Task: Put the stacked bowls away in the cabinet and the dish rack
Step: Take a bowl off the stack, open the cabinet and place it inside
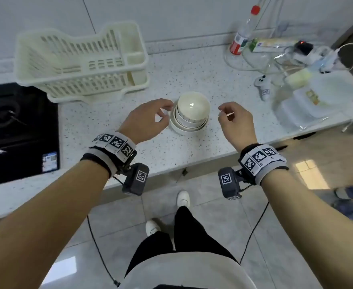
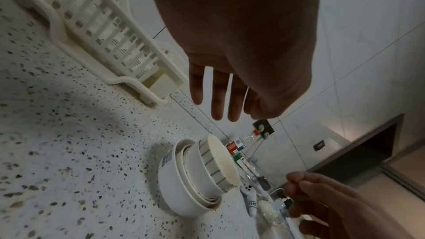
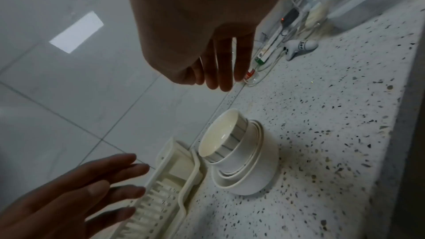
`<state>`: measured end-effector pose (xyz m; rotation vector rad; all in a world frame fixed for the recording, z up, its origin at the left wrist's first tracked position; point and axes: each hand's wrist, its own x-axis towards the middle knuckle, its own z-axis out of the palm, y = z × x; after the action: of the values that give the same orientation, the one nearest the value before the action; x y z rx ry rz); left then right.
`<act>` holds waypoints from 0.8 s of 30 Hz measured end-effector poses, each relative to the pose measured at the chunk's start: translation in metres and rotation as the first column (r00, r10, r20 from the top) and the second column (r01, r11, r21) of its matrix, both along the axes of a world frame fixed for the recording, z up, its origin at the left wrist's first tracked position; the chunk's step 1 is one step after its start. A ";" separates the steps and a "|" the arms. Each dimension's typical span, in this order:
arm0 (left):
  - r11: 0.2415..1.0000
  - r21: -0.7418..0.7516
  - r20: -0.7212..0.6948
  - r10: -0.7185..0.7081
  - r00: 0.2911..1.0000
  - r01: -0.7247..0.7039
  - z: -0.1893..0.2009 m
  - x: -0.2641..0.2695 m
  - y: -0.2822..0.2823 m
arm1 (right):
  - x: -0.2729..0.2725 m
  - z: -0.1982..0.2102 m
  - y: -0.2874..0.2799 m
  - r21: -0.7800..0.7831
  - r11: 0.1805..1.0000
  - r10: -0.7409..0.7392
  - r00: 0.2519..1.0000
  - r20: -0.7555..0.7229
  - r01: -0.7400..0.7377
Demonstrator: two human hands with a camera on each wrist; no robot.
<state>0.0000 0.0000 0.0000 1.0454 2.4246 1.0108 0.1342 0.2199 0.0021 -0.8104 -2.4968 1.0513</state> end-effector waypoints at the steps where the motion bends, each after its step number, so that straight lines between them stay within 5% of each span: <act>1: 1.000 -0.011 0.010 0.009 1.000 -0.009 -0.003 -0.004 0.003 | -0.004 -0.004 0.006 -0.023 1.000 -0.016 0.999 0.051 0.017; 8: 0.958 -0.280 0.205 0.123 0.971 -0.062 -0.006 -0.034 0.048 | -0.060 -0.040 0.046 -0.183 0.983 0.074 0.944 0.321 -0.015; 17: 0.901 -0.412 0.294 0.271 0.917 -0.134 -0.037 -0.047 0.112 | -0.101 -0.070 0.071 -0.245 0.962 0.190 0.943 0.273 -0.123; 24: 0.904 -0.369 0.303 0.337 0.891 -0.216 -0.044 -0.049 0.119 | -0.109 -0.082 0.076 -0.108 0.951 0.308 0.931 0.197 -0.291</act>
<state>-0.0489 0.1185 -0.0443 0.3624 2.3562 0.7599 0.0251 0.2957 -0.0801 -0.5994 -2.8448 1.2229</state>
